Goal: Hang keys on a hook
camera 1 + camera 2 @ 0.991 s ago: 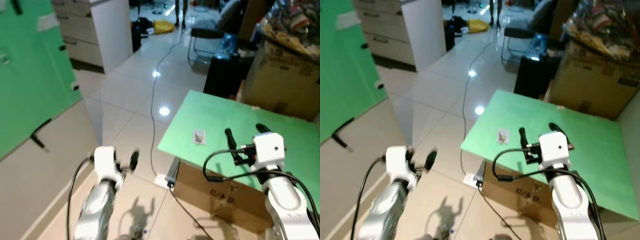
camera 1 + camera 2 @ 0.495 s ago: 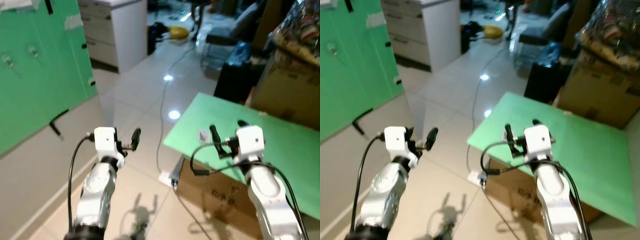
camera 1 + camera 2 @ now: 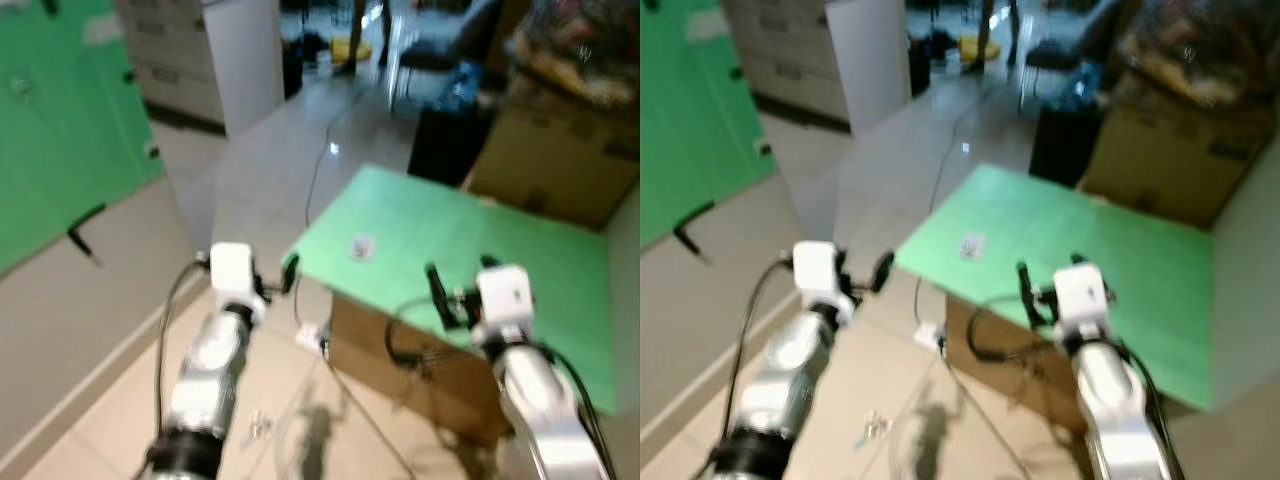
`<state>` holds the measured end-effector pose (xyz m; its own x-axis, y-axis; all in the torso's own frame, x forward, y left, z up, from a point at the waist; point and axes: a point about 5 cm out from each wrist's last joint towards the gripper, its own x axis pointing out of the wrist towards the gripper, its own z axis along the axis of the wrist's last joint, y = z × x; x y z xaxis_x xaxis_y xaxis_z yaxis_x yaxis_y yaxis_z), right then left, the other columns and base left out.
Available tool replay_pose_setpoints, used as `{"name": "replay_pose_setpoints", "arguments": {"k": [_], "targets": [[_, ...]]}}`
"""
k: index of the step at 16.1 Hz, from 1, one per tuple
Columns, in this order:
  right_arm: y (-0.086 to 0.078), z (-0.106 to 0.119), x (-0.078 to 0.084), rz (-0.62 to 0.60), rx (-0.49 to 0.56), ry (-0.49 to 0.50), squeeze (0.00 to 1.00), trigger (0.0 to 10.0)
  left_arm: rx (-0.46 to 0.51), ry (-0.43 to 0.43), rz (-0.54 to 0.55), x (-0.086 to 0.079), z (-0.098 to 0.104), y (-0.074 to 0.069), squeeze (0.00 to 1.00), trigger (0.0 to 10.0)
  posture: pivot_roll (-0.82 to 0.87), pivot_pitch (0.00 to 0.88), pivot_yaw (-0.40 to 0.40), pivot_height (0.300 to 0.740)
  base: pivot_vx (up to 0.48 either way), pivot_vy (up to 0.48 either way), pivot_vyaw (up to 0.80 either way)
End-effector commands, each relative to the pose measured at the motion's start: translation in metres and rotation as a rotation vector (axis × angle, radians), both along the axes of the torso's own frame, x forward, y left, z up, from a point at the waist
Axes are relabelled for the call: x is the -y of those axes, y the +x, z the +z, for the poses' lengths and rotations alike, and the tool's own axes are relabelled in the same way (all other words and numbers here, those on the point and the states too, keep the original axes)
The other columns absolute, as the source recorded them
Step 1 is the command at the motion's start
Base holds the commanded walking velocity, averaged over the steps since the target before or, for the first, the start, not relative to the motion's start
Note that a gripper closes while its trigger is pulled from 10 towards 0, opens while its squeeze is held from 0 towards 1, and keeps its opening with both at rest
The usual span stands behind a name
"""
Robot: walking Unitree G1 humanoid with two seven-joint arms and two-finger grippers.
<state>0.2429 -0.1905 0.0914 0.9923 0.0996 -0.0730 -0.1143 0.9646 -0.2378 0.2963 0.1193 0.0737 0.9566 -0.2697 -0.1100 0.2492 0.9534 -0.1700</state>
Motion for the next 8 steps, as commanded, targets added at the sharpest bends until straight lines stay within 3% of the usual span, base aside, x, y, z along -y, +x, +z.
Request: {"name": "replay_pose_setpoints", "arguments": {"k": [1, 4, 8], "targets": [[0.000, 0.005, -0.002, 0.006, 0.024, 0.007, 0.00, 10.0, -0.001, 0.033, 0.018, -0.015, 0.000, -0.002, 0.00, 10.0, -0.15, 0.000, 0.018, 0.724, 0.000, 0.000, 0.00], [-0.009, 0.002, 0.007, -0.003, -0.004, 0.014, 0.00, 10.0, 0.028, 0.043, 0.066, -0.033, 0.008, -0.009, 0.00, 10.0, -0.11, 0.063, -0.009, 0.724, 0.000, 0.000, 0.00], [0.000, 0.000, 0.002, 0.045, -0.015, 0.032, 0.00, 10.0, 0.029, 0.055, 0.128, -0.040, 0.007, -0.030, 0.00, 10.0, -0.03, 0.077, -0.083, 0.724, 0.000, 0.000, 0.00]]}}
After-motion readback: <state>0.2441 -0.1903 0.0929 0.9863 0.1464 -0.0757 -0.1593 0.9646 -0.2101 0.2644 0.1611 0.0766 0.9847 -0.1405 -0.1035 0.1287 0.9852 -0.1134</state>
